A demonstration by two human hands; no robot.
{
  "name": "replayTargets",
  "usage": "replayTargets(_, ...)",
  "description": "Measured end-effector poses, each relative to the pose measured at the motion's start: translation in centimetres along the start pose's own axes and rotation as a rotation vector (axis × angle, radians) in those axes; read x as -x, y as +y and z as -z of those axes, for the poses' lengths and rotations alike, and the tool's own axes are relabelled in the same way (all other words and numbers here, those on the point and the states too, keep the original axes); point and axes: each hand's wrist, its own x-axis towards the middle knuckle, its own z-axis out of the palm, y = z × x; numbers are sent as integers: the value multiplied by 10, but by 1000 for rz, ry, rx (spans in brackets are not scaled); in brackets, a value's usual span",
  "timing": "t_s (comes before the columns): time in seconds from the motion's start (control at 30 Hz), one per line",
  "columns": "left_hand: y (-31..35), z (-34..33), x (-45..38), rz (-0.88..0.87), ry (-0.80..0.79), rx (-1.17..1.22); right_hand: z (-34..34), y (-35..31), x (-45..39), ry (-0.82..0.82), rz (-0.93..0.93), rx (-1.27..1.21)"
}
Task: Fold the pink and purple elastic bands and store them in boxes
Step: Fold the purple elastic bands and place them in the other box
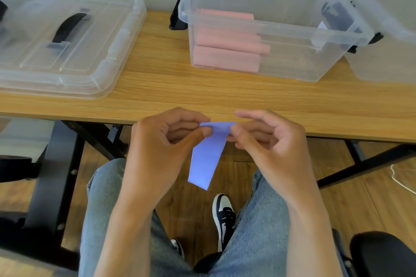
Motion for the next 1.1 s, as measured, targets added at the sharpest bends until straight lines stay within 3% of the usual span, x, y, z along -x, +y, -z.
replayTargets(0.13,1,-1,2,-35,-26,3,-3,0,-1,-11,-57,-74)
replayTargets(0.33,0,-1,1,-39,-45,25,-4,1,-2,1,16,-113)
replayTargets(0.57,0,0,2,-72,-62,-56,-2,4,-1,0,98,40)
replayTargets(0.73,-1,-2,2,-144,-43,-229,-3,9,-1,46,192,185)
replayTargets(0.83,-3,-2,0,-151,-69,-317,-3,12,-3,-7,164,223)
replayTargets(1.1,-4,-1,2,-56,-124,-127,-3,4,0,-13,92,-106)
